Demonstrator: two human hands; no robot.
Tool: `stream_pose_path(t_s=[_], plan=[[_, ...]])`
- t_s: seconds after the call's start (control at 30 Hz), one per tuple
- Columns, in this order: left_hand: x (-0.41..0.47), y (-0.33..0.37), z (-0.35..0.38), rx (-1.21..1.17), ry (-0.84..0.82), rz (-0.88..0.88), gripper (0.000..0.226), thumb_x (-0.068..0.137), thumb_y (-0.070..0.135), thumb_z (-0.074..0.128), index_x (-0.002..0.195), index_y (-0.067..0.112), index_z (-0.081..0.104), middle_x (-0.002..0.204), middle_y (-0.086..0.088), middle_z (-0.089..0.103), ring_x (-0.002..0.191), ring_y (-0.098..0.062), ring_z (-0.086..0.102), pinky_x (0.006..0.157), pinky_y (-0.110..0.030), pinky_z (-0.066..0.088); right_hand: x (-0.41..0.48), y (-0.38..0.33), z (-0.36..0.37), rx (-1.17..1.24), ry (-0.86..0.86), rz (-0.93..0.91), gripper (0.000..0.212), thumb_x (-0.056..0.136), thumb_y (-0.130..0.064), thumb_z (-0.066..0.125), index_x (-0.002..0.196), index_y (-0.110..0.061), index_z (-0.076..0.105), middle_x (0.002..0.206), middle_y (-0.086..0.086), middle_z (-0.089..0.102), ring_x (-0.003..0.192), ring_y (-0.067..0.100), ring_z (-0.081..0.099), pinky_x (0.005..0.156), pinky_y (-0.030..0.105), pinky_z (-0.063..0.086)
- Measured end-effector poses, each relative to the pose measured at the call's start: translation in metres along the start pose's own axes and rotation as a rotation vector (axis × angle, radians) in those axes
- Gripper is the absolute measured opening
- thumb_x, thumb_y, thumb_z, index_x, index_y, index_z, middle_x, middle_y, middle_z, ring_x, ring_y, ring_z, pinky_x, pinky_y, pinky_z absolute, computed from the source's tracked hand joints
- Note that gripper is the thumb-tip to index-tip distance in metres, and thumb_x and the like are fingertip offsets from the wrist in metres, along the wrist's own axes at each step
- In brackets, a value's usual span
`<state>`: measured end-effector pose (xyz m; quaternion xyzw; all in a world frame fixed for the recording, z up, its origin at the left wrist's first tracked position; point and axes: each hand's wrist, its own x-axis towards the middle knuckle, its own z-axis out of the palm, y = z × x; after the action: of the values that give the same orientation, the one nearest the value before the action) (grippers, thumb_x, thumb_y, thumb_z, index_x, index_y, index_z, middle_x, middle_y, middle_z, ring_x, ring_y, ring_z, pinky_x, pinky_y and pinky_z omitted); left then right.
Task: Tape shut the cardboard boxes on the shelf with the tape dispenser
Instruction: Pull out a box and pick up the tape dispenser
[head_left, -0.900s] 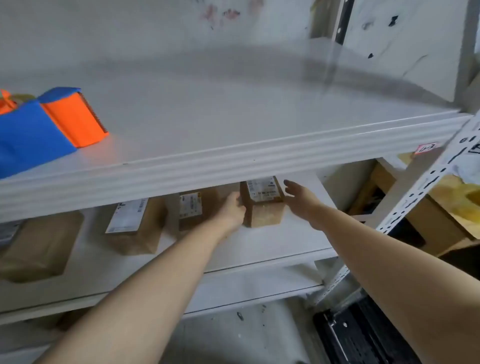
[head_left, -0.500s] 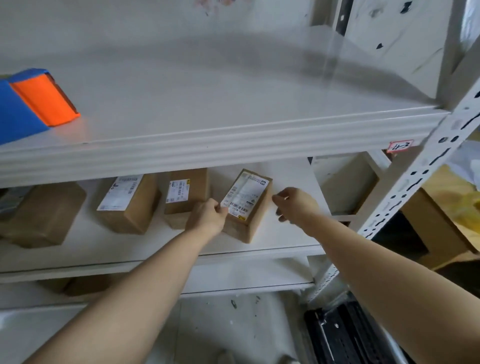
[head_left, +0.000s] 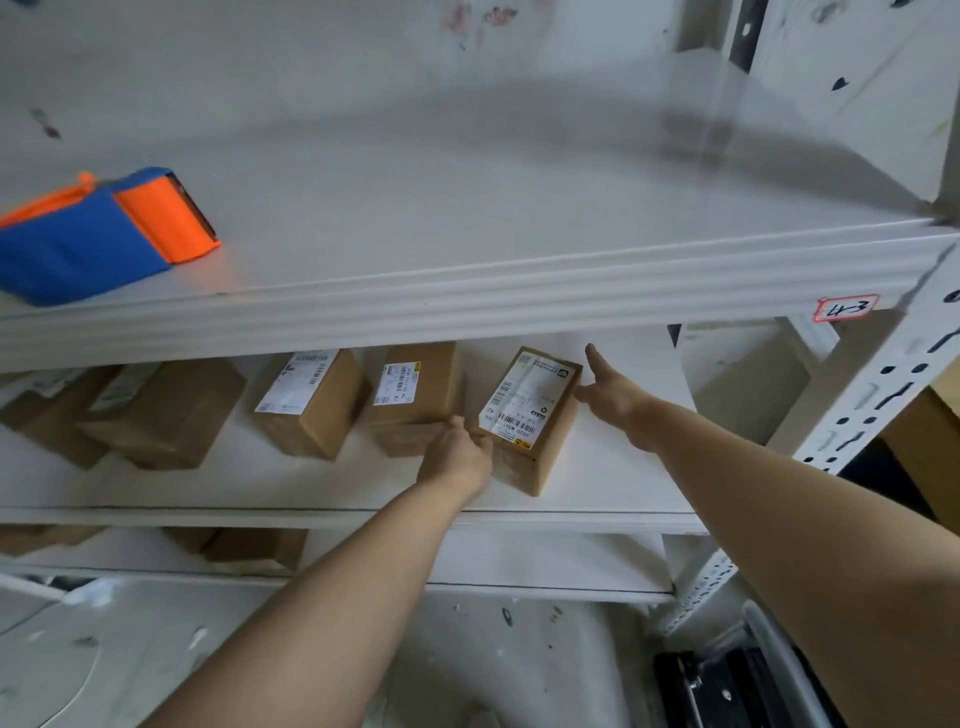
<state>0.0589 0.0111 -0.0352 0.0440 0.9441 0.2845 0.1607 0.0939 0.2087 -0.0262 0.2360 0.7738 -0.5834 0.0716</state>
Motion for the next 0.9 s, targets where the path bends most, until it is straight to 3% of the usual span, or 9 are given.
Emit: stream_pose_path(t_s=[0.1,0.17,0.27,0.43,0.57,0.63,0.73,0.8,0.9], plan=[[0.001,0.002,-0.001,-0.143,-0.015,-0.083,0.041,0.092,0.037,0.053,0.124,0.011,0.048,0.118,-0.012,0.063,0.108,-0.034,0.061,0.09,-0.038,0.052,0.0,-0.001,0.006,0.009,0.042,-0.051,0.058,0.095,-0.006,0.044,0.15,-0.016,0.028,0.151,0.01,0.034,0.133,0.024,0.037,0.098,0.029,0.034],[0.004,-0.001,-0.001,-0.261,0.008,-0.121,0.03,0.092,0.033,0.054,0.114,0.012,0.05,0.109,-0.009,0.065,0.1,-0.032,0.065,0.085,-0.041,0.055,-0.004,0.004,0.009,0.054,0.081,-0.054,0.051,0.092,-0.007,0.051,0.141,-0.013,0.04,0.139,0.01,0.045,0.118,0.022,0.046,0.089,0.027,0.035],[0.008,-0.011,0.001,-0.465,0.029,-0.186,0.023,0.09,0.031,0.058,0.105,0.015,0.053,0.109,-0.005,0.068,0.097,-0.027,0.066,0.089,-0.042,0.054,-0.013,0.02,0.01,0.057,0.047,-0.021,0.056,0.088,-0.012,0.061,0.139,-0.019,0.04,0.13,0.007,0.047,0.112,0.022,0.05,0.088,0.029,0.038],[0.001,-0.013,0.001,-0.604,-0.053,-0.24,0.017,0.096,0.031,0.051,0.106,0.02,0.059,0.107,-0.001,0.067,0.098,-0.021,0.064,0.087,-0.041,0.056,-0.027,0.04,0.008,0.105,-0.05,-0.018,0.052,0.094,-0.009,0.053,0.14,-0.03,0.038,0.122,0.005,0.055,0.093,0.016,0.053,0.087,0.03,0.04],[0.003,-0.014,-0.006,-0.648,-0.07,-0.227,0.034,0.094,0.047,0.051,0.116,0.022,0.057,0.113,0.002,0.063,0.105,-0.02,0.059,0.092,-0.042,0.051,-0.032,0.044,0.003,0.02,0.034,-0.03,0.033,0.095,-0.023,0.057,0.127,-0.018,0.054,0.102,0.0,0.061,0.085,0.013,0.058,0.072,0.022,0.044],[0.003,-0.013,-0.01,-0.691,-0.082,-0.217,0.036,0.091,0.052,0.053,0.111,0.023,0.057,0.107,0.004,0.061,0.099,-0.017,0.057,0.088,-0.038,0.049,-0.036,0.043,0.002,0.023,0.083,-0.024,0.025,0.095,-0.033,0.057,0.111,-0.015,0.062,0.094,-0.001,0.063,0.086,0.015,0.058,0.071,0.022,0.045],[-0.001,-0.011,-0.012,-0.721,-0.145,-0.212,0.04,0.088,0.058,0.054,0.111,0.025,0.055,0.108,0.007,0.059,0.098,-0.014,0.055,0.081,-0.036,0.043,-0.037,0.042,0.0,0.108,0.134,0.015,0.032,0.095,-0.043,0.052,0.106,-0.014,0.063,0.106,0.003,0.064,0.101,0.022,0.06,0.092,0.035,0.05],[-0.003,-0.013,-0.009,-0.756,-0.179,-0.241,0.046,0.088,0.056,0.055,0.122,0.025,0.052,0.12,0.003,0.06,0.107,-0.021,0.058,0.085,-0.04,0.047,-0.041,0.041,0.003,0.269,0.064,0.038,0.027,0.099,-0.035,0.049,0.11,-0.015,0.062,0.113,0.006,0.065,0.104,0.022,0.062,0.092,0.036,0.048],[-0.005,-0.02,-0.006,-0.864,-0.134,-0.272,0.033,0.094,0.045,0.054,0.12,0.025,0.052,0.118,-0.003,0.065,0.094,-0.021,0.064,0.081,-0.039,0.053,-0.047,0.044,0.006,0.296,0.013,-0.018,0.015,0.095,-0.017,0.058,0.108,-0.018,0.063,0.107,0.006,0.067,0.098,0.02,0.063,0.081,0.03,0.045]])
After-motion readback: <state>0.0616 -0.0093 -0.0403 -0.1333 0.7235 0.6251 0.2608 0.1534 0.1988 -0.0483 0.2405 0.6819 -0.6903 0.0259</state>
